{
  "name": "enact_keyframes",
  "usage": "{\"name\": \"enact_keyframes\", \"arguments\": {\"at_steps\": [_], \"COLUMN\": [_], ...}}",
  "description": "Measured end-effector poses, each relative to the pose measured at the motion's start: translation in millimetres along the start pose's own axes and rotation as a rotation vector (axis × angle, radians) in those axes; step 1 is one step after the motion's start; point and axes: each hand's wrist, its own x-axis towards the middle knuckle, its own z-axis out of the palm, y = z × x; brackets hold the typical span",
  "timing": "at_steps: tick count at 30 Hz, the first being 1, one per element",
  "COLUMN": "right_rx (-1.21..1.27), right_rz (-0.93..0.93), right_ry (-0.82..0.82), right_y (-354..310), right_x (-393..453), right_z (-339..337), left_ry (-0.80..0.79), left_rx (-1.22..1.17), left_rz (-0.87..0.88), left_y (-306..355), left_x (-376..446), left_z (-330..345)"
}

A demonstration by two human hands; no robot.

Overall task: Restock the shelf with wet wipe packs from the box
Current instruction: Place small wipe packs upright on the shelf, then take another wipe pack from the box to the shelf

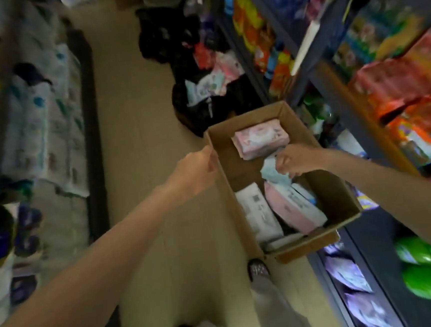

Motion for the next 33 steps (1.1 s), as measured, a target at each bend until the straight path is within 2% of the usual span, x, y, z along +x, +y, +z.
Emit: {"name": "enact_keyframes", "arguments": {"at_steps": [3, 5, 9, 12, 15, 20, 23, 27, 30, 33], "right_rx": [0.017, -0.064, -0.113, 0.105, 0.137, 0.089, 0.132, 0.208, 0.376, 0.411], "right_rz": [0.027, 0.031, 0.033, 0.069, 0.100, 0.222, 0.266, 0.192, -0.034, -0.228], "right_ry": [-0.077, -0.114, -0.050, -0.025, -0.006, 0.162, 0.177, 0.310, 0.424, 0.583], "right_y": [41.1, 60.0, 79.1, 74.0, 69.5, 67.2, 63.2, 70.7, 69.4, 61.9], "right_x": [42.2, 73.2, 140.8, 180.9, 211.6, 231.7, 236.4, 219.6, 184.7, 147.0], "right_z": [28.3, 50.0, 90.0, 115.3, 132.3, 144.9, 142.0, 132.6, 131.7, 121.5], "left_ry": [-0.035, -0.042, 0.003, 0.053, 0.047, 0.034, 0.019, -0.028, -0.101, -0.104], "left_rx": [-0.032, -0.099, -0.170, -0.158, -0.180, -0.255, -0.278, -0.255, -0.240, -0.469], "left_rz": [-0.109, -0.181, -0.231, -0.232, -0.274, -0.391, -0.458, -0.417, -0.425, -0.556], "left_y": [-2.6, -5.7, -23.2, -40.1, -51.0, -60.4, -60.5, -50.8, -42.6, -35.2], "left_x": [46.6, 65.5, 88.0, 100.2, 104.0, 103.5, 103.2, 104.8, 105.0, 102.4], "left_z": [47.5, 76.1, 117.2, 134.5, 146.4, 165.1, 168.1, 160.6, 157.1, 158.3]}}
